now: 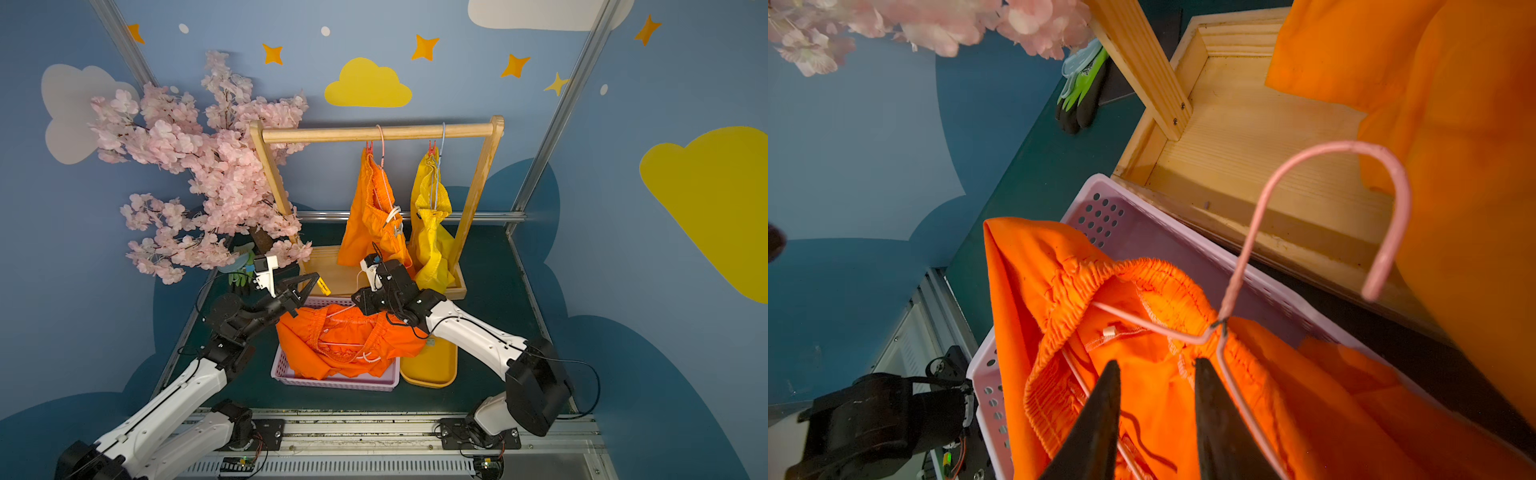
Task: Remove the clothespins securing shorts to the hanger
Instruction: Place the hanger in the basket, then place the clothespin in the storage box.
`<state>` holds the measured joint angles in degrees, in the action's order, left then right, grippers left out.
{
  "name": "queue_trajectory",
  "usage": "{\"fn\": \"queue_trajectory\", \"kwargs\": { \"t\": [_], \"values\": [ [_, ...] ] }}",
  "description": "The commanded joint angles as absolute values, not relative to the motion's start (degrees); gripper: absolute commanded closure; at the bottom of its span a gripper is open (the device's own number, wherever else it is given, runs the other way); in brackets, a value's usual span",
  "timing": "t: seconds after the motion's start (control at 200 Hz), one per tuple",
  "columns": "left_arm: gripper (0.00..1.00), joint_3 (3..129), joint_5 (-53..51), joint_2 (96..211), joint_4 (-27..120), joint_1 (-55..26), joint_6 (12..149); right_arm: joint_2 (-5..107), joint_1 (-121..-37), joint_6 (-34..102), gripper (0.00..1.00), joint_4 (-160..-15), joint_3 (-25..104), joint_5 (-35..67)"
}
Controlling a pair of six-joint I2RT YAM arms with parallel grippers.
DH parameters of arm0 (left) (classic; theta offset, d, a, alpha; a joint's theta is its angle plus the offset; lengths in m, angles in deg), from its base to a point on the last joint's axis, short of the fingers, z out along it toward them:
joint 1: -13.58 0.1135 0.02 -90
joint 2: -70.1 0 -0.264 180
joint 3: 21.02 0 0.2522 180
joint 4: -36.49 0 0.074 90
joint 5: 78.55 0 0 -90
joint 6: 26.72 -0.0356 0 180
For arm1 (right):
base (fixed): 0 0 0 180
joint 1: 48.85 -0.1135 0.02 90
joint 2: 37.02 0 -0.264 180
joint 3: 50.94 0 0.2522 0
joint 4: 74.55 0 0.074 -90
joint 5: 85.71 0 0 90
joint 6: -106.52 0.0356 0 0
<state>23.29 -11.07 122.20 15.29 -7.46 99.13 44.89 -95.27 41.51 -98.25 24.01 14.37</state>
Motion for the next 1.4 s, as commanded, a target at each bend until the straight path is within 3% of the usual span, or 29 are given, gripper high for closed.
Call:
{"fn": "queue_trajectory", "kwargs": {
  "t": [0.0,0.15,0.41,0.756,1.161,1.396],
  "values": [
    [0.97,25.6,-12.4,123.1,15.2,-7.6,97.6,40.1,-96.2,38.9,0.67,-104.2,22.0,11.4],
    [0.97,26.3,-13.8,124.8,12.6,-7.6,97.9,31.3,-96.5,36.8,0.66,-106.7,18.7,12.6],
    [0.97,29.6,-24.1,132.5,2.6,-10.8,99.3,14.4,-94.5,34.0,0.61,-94.4,10.5,23.9],
    [0.97,37.7,-33.5,138.8,5.1,-21.3,89.7,15.1,-93.1,34.1,0.56,-95.1,12.0,30.9],
    [0.97,39.7,-35.6,140.7,8.6,-23.6,86.6,12.7,-91.5,34.4,0.50,-93.3,11.0,35.0],
    [0.97,39.6,-35.7,141.2,8.1,-24.0,86.3,14.9,-90.9,35.1,0.57,-90.7,11.6,36.2]
  ]
}}
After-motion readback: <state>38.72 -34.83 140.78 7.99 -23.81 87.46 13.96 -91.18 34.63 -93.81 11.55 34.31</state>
